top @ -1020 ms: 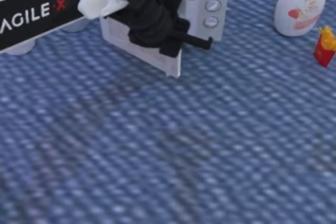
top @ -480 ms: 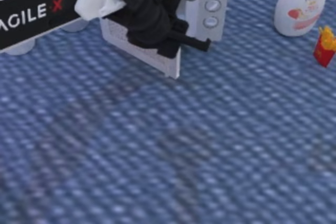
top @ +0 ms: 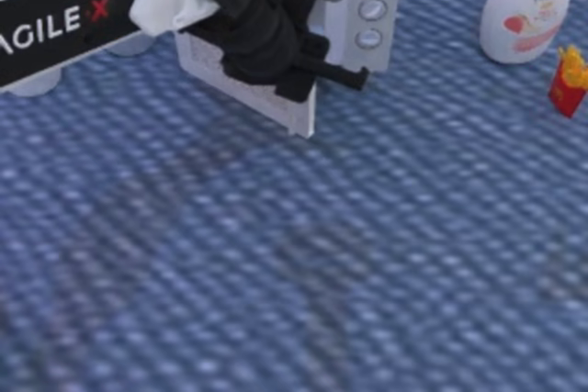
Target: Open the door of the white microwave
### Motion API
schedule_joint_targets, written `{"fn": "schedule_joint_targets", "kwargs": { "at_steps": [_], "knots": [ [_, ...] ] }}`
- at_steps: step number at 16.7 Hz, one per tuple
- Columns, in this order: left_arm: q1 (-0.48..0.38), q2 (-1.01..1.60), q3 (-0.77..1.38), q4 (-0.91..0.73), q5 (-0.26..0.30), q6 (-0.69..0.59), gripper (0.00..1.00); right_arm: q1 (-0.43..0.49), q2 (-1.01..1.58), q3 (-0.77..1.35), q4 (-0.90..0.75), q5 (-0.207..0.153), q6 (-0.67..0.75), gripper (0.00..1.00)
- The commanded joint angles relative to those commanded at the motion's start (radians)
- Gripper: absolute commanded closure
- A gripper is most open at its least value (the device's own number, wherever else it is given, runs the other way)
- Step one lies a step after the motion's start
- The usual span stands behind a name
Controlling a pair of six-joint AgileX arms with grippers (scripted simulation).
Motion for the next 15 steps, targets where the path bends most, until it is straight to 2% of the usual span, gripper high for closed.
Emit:
{"fn": "schedule_joint_targets", "kwargs": {
  "at_steps": [9,12,15],
  "knots": [
    [0.000,0.000,0.000,0.000,0.000,0.000,1.00,0.000,0.000,0.000,0.000,0.000,0.000,0.00],
    [-0.001,-0.006,-0.014,0.003,0.014,0.011,1.00,0.000,0.000,0.000,0.000,0.000,0.000,0.00],
    [0.021,-0.046,-0.060,0.018,0.048,0.076,1.00,0.000,0.000,0.000,0.000,0.000,0.000,0.00]
  ]
}}
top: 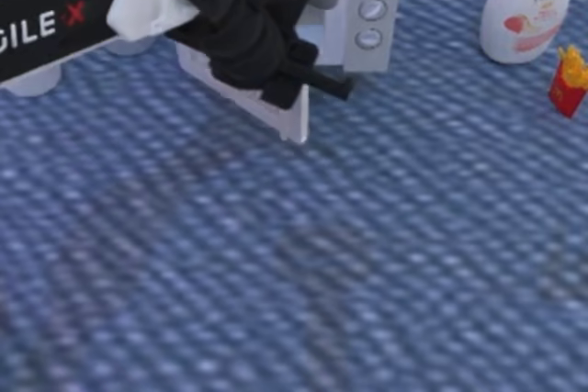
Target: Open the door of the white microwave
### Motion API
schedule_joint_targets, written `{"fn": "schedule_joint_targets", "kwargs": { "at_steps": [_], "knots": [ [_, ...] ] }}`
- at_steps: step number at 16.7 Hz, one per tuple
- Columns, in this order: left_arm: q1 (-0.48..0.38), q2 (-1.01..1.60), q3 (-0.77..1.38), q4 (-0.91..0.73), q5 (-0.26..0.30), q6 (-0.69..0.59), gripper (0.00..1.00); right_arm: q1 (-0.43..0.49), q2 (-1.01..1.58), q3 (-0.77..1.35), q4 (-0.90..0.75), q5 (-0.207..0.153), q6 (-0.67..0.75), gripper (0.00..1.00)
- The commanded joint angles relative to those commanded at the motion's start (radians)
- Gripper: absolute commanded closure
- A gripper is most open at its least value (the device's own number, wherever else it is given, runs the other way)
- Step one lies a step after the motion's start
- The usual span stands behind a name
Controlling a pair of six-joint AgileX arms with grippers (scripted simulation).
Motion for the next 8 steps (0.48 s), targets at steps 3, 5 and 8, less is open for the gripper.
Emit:
{"fn": "schedule_joint_targets", "kwargs": {
  "at_steps": [3,5,8],
  "knots": [
    [0.018,-0.029,-0.040,0.009,0.030,0.056,1.00,0.000,0.000,0.000,0.000,0.000,0.000,0.00],
    [0.019,-0.030,-0.043,0.009,0.031,0.059,1.00,0.000,0.000,0.000,0.000,0.000,0.000,0.00],
    [0.019,-0.030,-0.043,0.009,0.031,0.059,1.00,0.000,0.000,0.000,0.000,0.000,0.000,0.00]
  ]
}}
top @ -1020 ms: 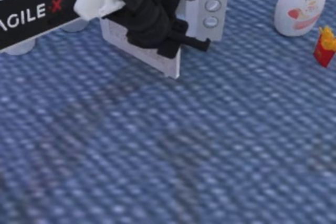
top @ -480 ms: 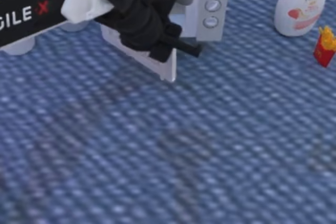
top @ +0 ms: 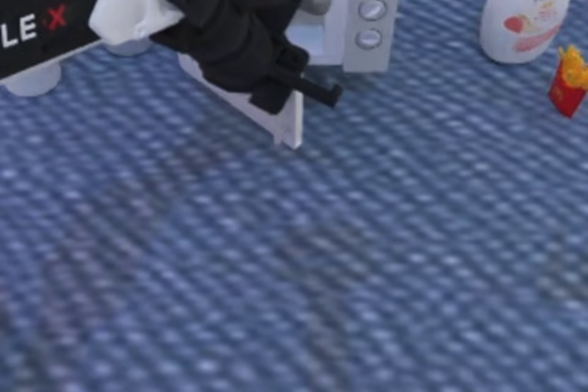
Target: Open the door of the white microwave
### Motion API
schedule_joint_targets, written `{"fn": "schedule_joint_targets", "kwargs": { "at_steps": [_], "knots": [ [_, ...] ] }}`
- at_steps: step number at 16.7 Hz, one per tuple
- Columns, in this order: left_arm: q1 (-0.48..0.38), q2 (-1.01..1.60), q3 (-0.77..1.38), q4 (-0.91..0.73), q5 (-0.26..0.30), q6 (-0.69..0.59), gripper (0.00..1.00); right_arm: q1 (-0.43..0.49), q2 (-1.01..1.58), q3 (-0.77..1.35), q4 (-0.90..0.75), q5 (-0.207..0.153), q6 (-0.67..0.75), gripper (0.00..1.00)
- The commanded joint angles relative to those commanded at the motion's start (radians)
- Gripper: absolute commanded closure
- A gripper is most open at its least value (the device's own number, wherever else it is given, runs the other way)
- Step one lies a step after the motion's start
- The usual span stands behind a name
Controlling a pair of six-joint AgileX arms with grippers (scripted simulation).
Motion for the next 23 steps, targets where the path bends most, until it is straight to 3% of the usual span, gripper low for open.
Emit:
{"fn": "schedule_joint_targets", "kwargs": {
  "at_steps": [23],
  "knots": [
    [0.000,-0.004,-0.010,0.000,0.014,0.011,1.00,0.000,0.000,0.000,0.000,0.000,0.000,0.00]
  ]
}}
